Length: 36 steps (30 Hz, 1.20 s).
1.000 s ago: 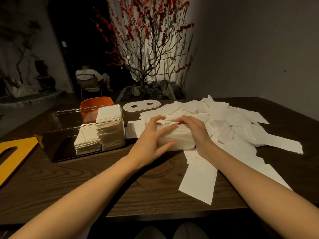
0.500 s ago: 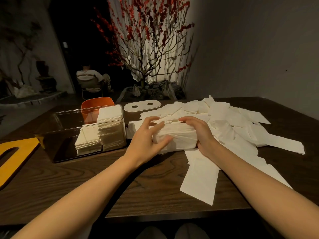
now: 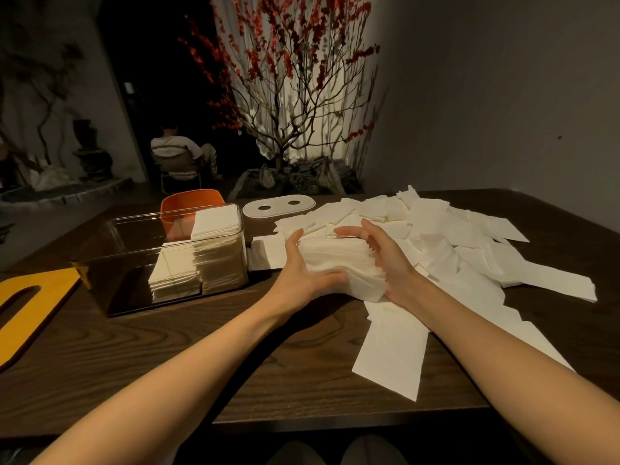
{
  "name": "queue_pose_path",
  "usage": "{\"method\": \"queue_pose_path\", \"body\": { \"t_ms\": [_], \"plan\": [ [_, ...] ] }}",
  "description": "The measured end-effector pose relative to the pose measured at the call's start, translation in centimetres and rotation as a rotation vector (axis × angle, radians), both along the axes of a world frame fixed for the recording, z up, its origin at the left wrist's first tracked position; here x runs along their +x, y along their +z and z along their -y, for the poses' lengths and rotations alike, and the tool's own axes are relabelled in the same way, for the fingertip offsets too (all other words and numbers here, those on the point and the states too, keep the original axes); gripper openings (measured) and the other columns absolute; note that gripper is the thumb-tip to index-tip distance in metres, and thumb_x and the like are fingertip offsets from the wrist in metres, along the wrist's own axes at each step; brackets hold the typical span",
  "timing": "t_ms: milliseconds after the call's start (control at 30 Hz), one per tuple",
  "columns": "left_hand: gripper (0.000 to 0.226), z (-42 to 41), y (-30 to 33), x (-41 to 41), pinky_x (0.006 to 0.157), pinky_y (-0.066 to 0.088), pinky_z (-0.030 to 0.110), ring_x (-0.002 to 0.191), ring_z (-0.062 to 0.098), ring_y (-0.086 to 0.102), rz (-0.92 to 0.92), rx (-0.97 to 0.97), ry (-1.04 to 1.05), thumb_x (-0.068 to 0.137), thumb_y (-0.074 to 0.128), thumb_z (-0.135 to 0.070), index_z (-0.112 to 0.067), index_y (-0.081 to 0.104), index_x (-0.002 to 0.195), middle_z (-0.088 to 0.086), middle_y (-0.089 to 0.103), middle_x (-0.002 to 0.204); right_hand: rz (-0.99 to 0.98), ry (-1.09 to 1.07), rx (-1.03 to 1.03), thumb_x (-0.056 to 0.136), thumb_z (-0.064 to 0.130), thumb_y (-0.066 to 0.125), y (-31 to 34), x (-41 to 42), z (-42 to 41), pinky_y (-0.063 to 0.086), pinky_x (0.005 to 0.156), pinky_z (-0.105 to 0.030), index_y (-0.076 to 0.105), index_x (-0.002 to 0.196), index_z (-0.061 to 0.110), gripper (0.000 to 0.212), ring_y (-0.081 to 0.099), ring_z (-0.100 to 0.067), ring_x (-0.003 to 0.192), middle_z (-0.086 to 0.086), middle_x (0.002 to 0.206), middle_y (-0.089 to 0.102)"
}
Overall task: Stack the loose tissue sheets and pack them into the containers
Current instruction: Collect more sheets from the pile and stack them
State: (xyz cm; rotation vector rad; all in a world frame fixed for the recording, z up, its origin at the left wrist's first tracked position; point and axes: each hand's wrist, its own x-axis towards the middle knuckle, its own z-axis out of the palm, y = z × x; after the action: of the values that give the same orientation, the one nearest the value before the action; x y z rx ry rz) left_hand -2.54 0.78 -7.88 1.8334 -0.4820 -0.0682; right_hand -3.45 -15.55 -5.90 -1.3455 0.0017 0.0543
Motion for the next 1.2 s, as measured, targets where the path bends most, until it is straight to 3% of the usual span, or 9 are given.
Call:
{"method": "queue_pose_path", "body": {
  "t_ms": [133, 267, 400, 500, 633, 733, 867, 1033, 1200],
  "plan": [
    [0.094, -0.3, -0.2, 0.8, 0.102, 0.039, 0.023, 0.121, 0.012, 0.041, 0.018, -0.014, 0.114, 0.077, 0.079, -0.019, -0.021, 0.014, 0.146, -0.006, 0.037, 0.132, 0.046, -0.008, -0.034, 0.098, 0.048, 0.036, 0.1, 0.2, 0.2, 0.054, 0.075, -0.031, 0.066, 0.112, 0.025, 0.041, 0.061, -0.023, 0.105, -0.007, 0.123, 0.062],
    [0.075, -0.4, -0.2, 1.2, 0.100, 0.033, 0.022, 0.122, 0.009, 0.035, 0.053, 0.020, 0.190, 0.079, 0.078, -0.025, -0.019, 0.033, 0.138, -0.006, 0.038, 0.134, 0.145, 0.110, -0.188, 0.077, 0.053, 0.059, 0.0, 0.4, 1.4, 0.049, 0.098, -0.033, 0.052, 0.122, 0.039, 0.048, 0.052, -0.017, 0.118, 0.008, 0.129, 0.050],
    [0.067, -0.7, -0.4, 1.5, 0.105, 0.037, 0.028, 0.128, 0.015, 0.039, 0.072, 0.021, 0.195, 0.079, 0.078, -0.027, -0.020, 0.039, 0.133, -0.004, 0.042, 0.134, 0.138, 0.141, -0.522, 0.077, 0.027, 0.075, -0.9, 1.0, 2.3, 0.042, 0.103, -0.029, 0.037, 0.138, 0.034, 0.072, 0.041, -0.016, 0.121, 0.009, 0.134, 0.035],
    [0.071, -1.1, -0.5, 1.4, 0.096, 0.045, 0.019, 0.124, 0.015, 0.043, 0.148, 0.024, 0.140, 0.080, 0.076, -0.015, -0.022, 0.031, 0.135, -0.003, 0.041, 0.131, 0.150, 0.030, -0.599, 0.081, 0.018, 0.074, -1.6, 1.7, 2.6, 0.041, 0.105, -0.032, 0.038, 0.142, 0.019, 0.071, 0.045, -0.018, 0.123, 0.006, 0.136, 0.044],
    [0.083, -1.4, -0.4, 1.2, 0.086, 0.043, 0.003, 0.124, 0.013, 0.043, 0.199, -0.012, 0.118, 0.083, 0.071, -0.002, -0.025, 0.017, 0.142, 0.003, 0.035, 0.141, 0.139, 0.053, -0.520, 0.082, 0.016, 0.073, -1.6, 1.7, 3.3, 0.049, 0.098, -0.035, 0.045, 0.130, 0.023, 0.056, 0.050, -0.022, 0.119, 0.001, 0.129, 0.051],
    [0.092, -1.1, -0.2, 0.7, 0.095, 0.035, 0.012, 0.134, 0.019, 0.036, 0.031, -0.004, 0.019, 0.089, 0.064, -0.002, -0.027, -0.001, 0.149, 0.004, 0.028, 0.150, 0.152, 0.030, -0.507, 0.084, 0.029, 0.071, -1.1, 1.2, 2.7, 0.044, 0.087, -0.019, 0.044, 0.128, 0.034, 0.053, 0.044, -0.012, 0.115, 0.009, 0.128, 0.043],
    [0.095, -0.6, 0.1, 0.8, 0.098, 0.028, 0.012, 0.136, 0.013, 0.025, -0.030, -0.004, -0.062, 0.093, 0.057, 0.000, -0.027, -0.014, 0.150, 0.001, 0.010, 0.159, 0.152, -0.090, -0.435, 0.089, 0.047, 0.058, -1.2, 1.3, 1.1, 0.041, 0.106, -0.035, 0.054, 0.113, 0.040, 0.026, 0.040, -0.014, 0.122, 0.010, 0.135, 0.041],
    [0.092, -0.6, -0.5, 0.8, 0.109, 0.021, 0.016, 0.130, 0.000, 0.021, 0.361, 0.187, -0.017, 0.090, 0.062, -0.006, -0.036, -0.003, 0.149, -0.006, 0.011, 0.147, 0.156, -0.220, -0.361, 0.096, 0.035, 0.051, -1.0, 1.4, 0.7, 0.043, 0.105, -0.039, 0.063, 0.115, 0.024, 0.025, 0.049, -0.017, 0.116, 0.005, 0.123, 0.055],
    [0.085, -0.7, -0.7, 1.1, 0.105, 0.021, 0.005, 0.120, 0.000, 0.029, 0.626, 0.360, 0.028, 0.091, 0.059, -0.003, -0.049, 0.015, 0.147, -0.002, 0.012, 0.149, 0.129, -0.290, -0.322, 0.099, 0.024, 0.048, -1.1, 1.5, 0.9, 0.045, 0.096, -0.035, 0.061, 0.088, 0.032, 0.018, 0.051, -0.014, 0.104, 0.014, 0.097, 0.056]
  ]
}}
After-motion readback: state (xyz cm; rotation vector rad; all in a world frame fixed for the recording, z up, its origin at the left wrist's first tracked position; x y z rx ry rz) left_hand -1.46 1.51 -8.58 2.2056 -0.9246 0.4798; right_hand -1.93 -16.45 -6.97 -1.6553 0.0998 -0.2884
